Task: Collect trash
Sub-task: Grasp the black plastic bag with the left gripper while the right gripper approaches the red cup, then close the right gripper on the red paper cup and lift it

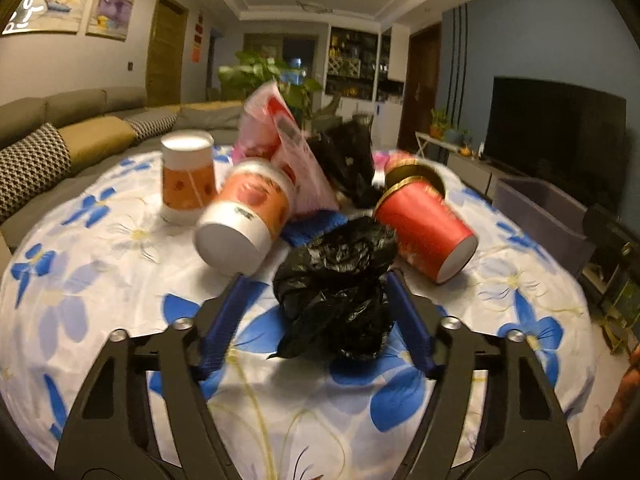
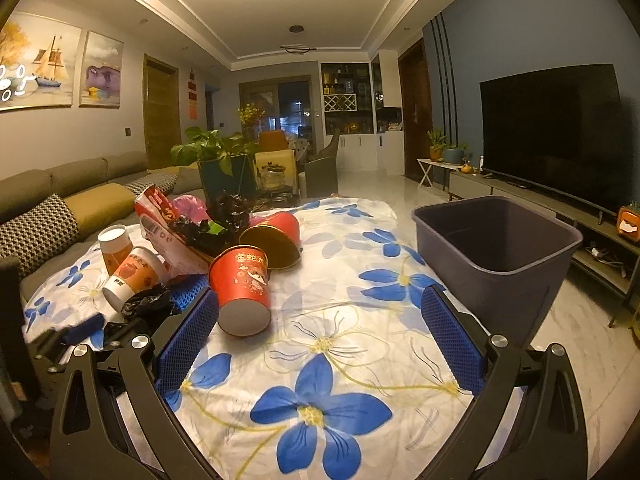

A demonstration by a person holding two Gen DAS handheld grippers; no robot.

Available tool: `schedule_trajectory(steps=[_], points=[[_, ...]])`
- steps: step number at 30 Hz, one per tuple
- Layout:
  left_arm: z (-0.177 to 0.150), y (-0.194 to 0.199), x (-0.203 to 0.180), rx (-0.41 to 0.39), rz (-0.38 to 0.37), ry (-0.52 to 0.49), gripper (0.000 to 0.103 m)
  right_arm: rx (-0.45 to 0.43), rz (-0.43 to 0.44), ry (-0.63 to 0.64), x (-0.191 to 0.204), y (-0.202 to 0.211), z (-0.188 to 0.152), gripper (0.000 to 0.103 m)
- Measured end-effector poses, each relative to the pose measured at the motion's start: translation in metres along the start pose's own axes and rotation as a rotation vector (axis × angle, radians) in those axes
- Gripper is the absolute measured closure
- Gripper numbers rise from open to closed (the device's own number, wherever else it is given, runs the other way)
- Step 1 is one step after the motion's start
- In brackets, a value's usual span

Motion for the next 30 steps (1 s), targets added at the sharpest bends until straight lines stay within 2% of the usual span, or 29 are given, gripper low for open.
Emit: schedule_trajectory(steps=[3,4,10,16,19,22,30], points=[[-0.005,-0.015,0.001,0.035,-0.018,0.002,0.051,0.0,0.015,0.007,0.003,-0.007,-0.001,0.007],[-0.006,-0.017,0.001,0.038,-0.019,0.002,0.059,0.001,0.023,0.01,0.004,-0.009,-0.002,0.008],[-0.002,-0.014,0.007,0.021,-0.042,0.042,0.081,0.029,0.061,0.017,0.017,-0.028,-0.007,0.011],[0.022,0.014,0.009,-0.08,-0.022,0.058,0.084,0.039,0.105,0.032,0.034,-0.046,-0.01,0.013],[0.034,0.024,0.014,-0.122,0.03,0.051,0.084,0.045,0.124,0.038,0.044,-0.058,-0.01,0.014],[0.04,0.023,0.02,-0.126,0.044,0.061,0.083,0.07,0.132,0.049,0.054,-0.073,-0.011,0.017],[0.042,0.016,0.027,-0.115,0.047,0.081,0.083,0.164,0.162,0.08,0.071,-0.102,-0.016,0.018]])
Point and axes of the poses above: each gripper's, at about its wrist camera, not at the fingertips, and y roughly against the way its jaws point, x to its left, z to its top, the point moved 4 cm from there along -y, roughly the way its jaws point, and after that the axes turned 8 degrees about -z, right-handed, at the moved point
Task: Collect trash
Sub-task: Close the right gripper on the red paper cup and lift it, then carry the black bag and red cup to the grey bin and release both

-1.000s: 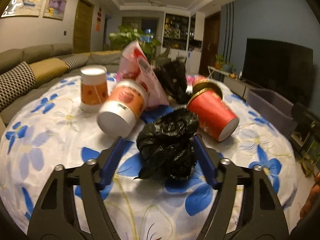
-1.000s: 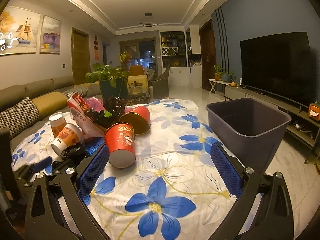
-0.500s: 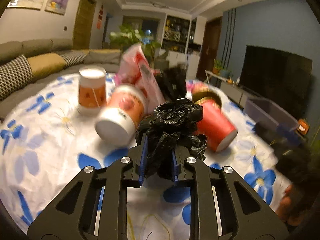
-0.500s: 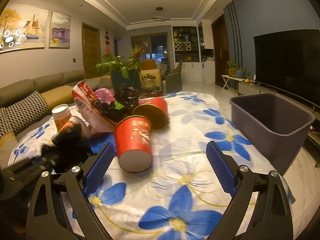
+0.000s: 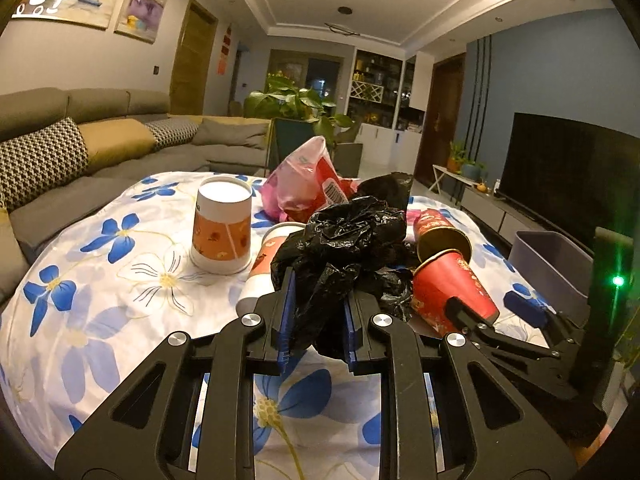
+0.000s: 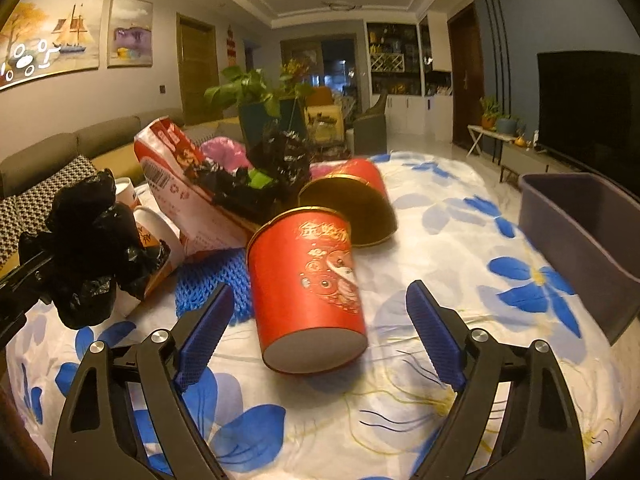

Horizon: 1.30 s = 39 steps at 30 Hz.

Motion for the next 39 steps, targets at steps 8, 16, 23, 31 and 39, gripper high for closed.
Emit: schedule_trajectory(steps=[8,16,23,31,39], points=[[0.001,-0.005,0.0,0.013,-0.006,0.018,0.083,0.067,0.03,0.008,0.005,-0.014,-0.005,0.044],[0.004,-0.002,-0.003,0.022,-0.006,0.015,0.083,0.04,0.051,0.0,-0.002,-0.001,-0.006,0.045],[0.012,0.002,-0.02,0.017,-0.035,0.0,0.083,-0.027,0.036,-0.043,-0.031,0.037,0.002,0.045],[0.025,0.005,-0.059,0.02,-0.123,-0.027,0.083,-0.127,-0.027,-0.087,-0.079,0.086,0.019,0.045],[0.037,0.0,-0.126,0.019,-0.24,-0.102,0.083,-0.214,-0.143,-0.135,-0.139,0.122,0.029,0.045]])
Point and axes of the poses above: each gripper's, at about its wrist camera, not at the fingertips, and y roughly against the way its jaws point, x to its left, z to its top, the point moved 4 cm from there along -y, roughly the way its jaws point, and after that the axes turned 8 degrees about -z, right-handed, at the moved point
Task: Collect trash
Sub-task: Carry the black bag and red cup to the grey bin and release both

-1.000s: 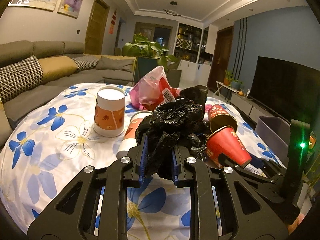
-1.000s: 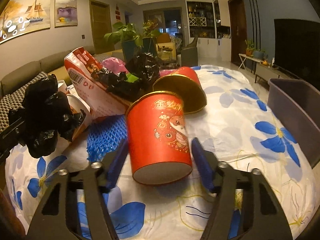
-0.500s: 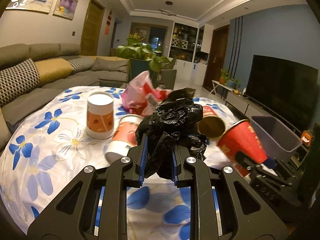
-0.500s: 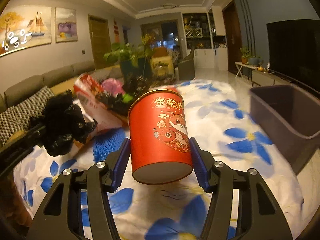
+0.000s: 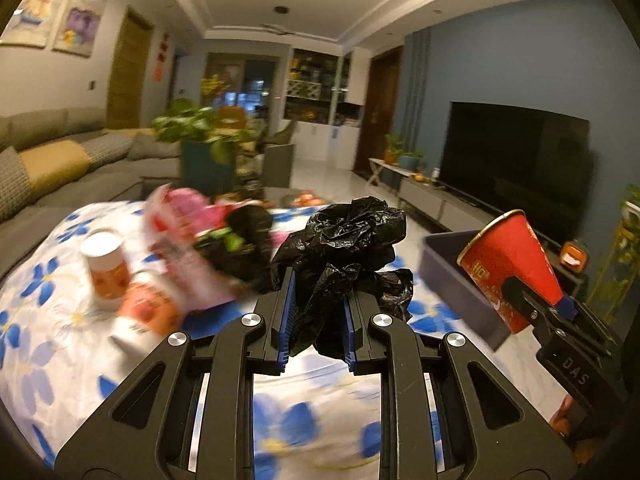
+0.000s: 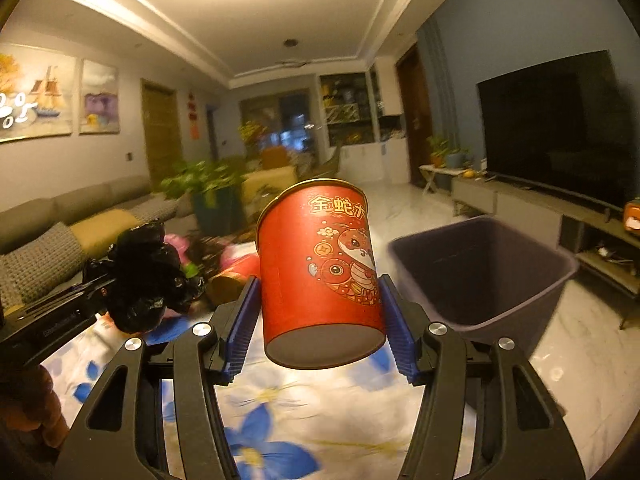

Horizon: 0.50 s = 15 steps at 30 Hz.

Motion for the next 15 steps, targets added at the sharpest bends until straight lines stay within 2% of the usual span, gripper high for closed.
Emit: schedule_trajectory(steps=[8,15], points=[[0.017,-0.05,-0.065,0.006,-0.119,-0.05,0.083,-0.048,-0.155,-0.037,-0.068,-0.006,0.014,0.045],[0.027,-0.098,-0.106,-0.009,-0.178,-0.073,0.083,-0.067,-0.229,-0.068,-0.107,-0.029,0.022,0.045]])
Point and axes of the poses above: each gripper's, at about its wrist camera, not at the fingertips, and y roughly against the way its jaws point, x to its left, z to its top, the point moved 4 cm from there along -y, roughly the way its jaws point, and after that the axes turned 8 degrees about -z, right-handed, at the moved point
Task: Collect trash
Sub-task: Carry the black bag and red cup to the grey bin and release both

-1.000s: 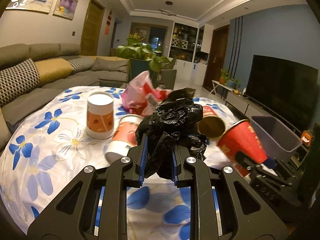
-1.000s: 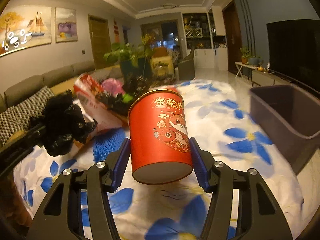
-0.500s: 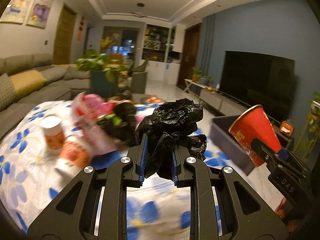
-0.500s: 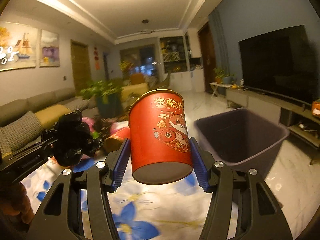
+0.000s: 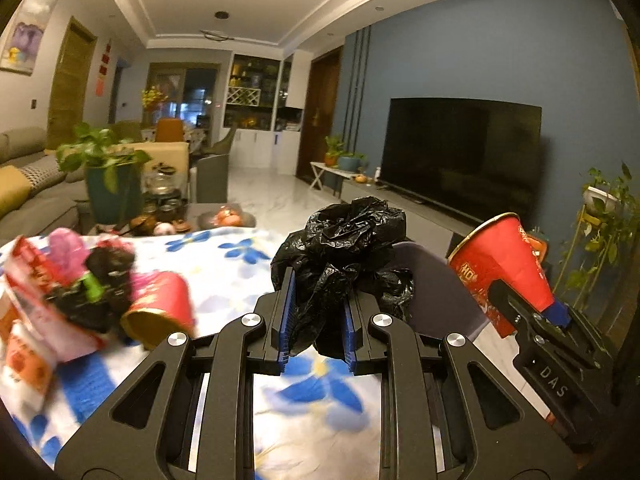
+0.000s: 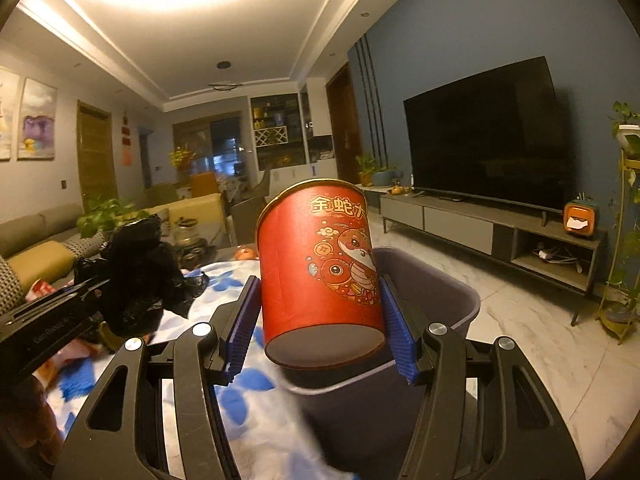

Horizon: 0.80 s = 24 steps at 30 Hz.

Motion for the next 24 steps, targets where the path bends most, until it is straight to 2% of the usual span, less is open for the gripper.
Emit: schedule_trajectory(steps=[10,16,24], points=[[-0.001,-0.072,-0.016,0.033,-0.068,0.016,0.083,-0.003,-0.041,-0.025,-0.022,-0.033,-0.001,0.045],[-0.01,-0.102,-0.02,0.075,-0.111,0.024,0.083,0.001,-0.054,-0.046,-0.027,-0.041,-0.004,0.045],[-0.011,-0.126,-0.025,0.089,-0.136,0.017,0.083,0.002,-0.064,-0.057,-0.029,-0.049,-0.001,0.045]])
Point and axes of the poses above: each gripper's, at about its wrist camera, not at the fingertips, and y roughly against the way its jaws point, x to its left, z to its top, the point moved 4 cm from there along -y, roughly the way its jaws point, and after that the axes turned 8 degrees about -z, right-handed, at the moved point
